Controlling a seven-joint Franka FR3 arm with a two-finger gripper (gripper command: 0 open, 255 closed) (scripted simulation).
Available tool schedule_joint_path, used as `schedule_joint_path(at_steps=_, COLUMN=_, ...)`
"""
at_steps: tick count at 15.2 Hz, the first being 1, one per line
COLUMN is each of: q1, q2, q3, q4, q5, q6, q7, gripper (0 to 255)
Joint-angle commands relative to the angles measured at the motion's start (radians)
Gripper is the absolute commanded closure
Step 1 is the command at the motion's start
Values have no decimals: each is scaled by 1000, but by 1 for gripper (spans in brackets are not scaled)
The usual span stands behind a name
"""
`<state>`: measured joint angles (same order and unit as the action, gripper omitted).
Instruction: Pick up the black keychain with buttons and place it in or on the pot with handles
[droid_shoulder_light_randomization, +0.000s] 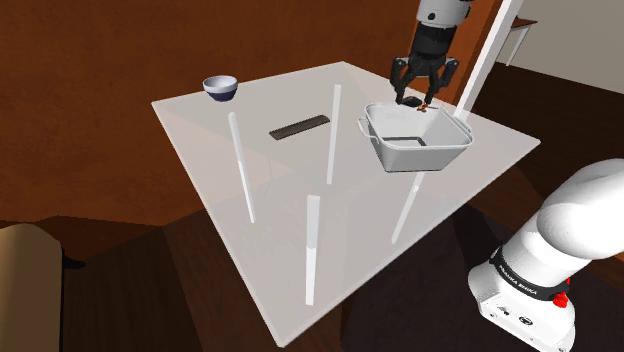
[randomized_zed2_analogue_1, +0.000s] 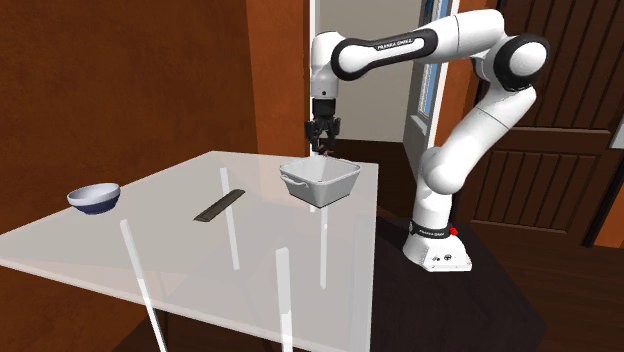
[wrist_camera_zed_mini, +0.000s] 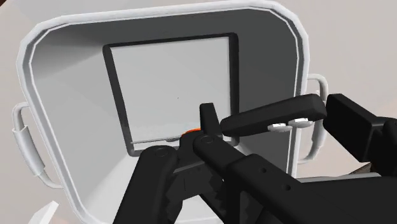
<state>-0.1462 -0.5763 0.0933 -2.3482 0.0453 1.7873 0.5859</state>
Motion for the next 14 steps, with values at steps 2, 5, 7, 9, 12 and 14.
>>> schedule_joint_path(at_steps=2, q1=-29, q2=57, q3=-51, q4=47, q5=-30, q6=9, q7=-65, gripper=255)
schedule_joint_path(at_steps=5, q1=-41, q2=90, q3=-75, q4=50, q5=-42, q6=39, q7=-96, gripper=255)
schedule_joint_path(at_steps=7, q1=-41, q2=92, q3=-75, q4=24, q5=-42, q6=66, q7=-95, gripper=255)
schedule_joint_path(at_steps=9, q1=-41, q2=94, q3=-75, q4=-1, q5=-42, q6=94, q7=-95, gripper=255)
schedule_joint_path(at_steps=12, q1=-41, q2=99, q3=-74, q4=-37, q5=-42, q6=135, q7=-95, gripper=255)
schedule_joint_path(at_steps=14, q1=-41, q2=104, q3=-74, q4=-61, q5=-42, q6=163, q7=-95, gripper=255)
